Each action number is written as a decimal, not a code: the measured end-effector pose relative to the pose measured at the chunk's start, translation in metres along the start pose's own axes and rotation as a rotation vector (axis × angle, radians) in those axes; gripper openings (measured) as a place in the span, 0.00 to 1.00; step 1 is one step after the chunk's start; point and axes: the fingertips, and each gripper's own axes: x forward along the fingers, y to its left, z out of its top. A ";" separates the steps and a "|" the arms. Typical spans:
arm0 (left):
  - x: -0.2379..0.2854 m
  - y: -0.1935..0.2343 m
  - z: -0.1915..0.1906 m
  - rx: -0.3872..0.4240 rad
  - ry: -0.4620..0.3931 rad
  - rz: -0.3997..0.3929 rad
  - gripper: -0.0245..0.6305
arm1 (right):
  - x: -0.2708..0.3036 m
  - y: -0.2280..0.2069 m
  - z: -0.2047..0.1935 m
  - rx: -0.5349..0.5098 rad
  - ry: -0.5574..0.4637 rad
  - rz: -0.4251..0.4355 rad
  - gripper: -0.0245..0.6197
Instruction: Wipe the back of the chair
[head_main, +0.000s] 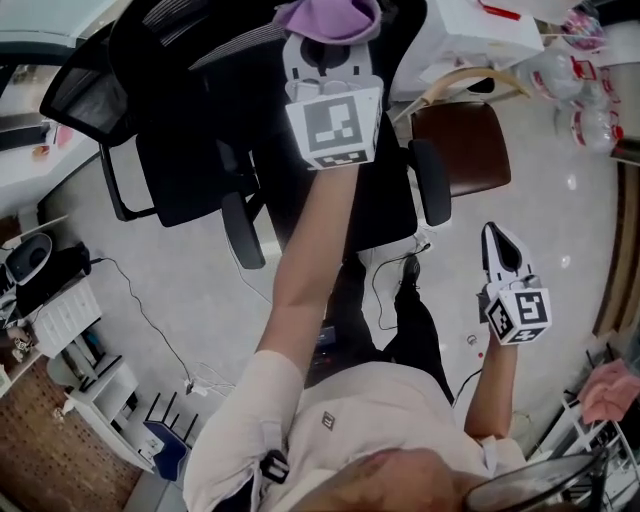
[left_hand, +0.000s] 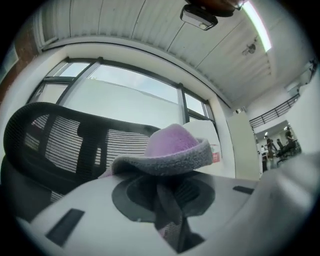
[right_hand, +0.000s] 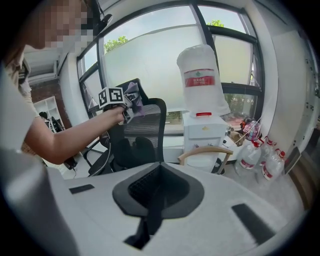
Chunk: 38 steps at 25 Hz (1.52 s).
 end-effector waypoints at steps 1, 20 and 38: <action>0.000 -0.008 0.001 -0.016 -0.003 -0.002 0.14 | -0.002 -0.002 0.000 0.001 -0.002 -0.001 0.03; -0.083 0.158 0.038 0.226 0.148 0.136 0.14 | -0.004 0.032 0.074 -0.118 -0.115 0.118 0.03; -0.241 0.099 0.210 0.335 0.073 0.132 0.14 | -0.109 0.070 0.173 -0.248 -0.348 0.265 0.03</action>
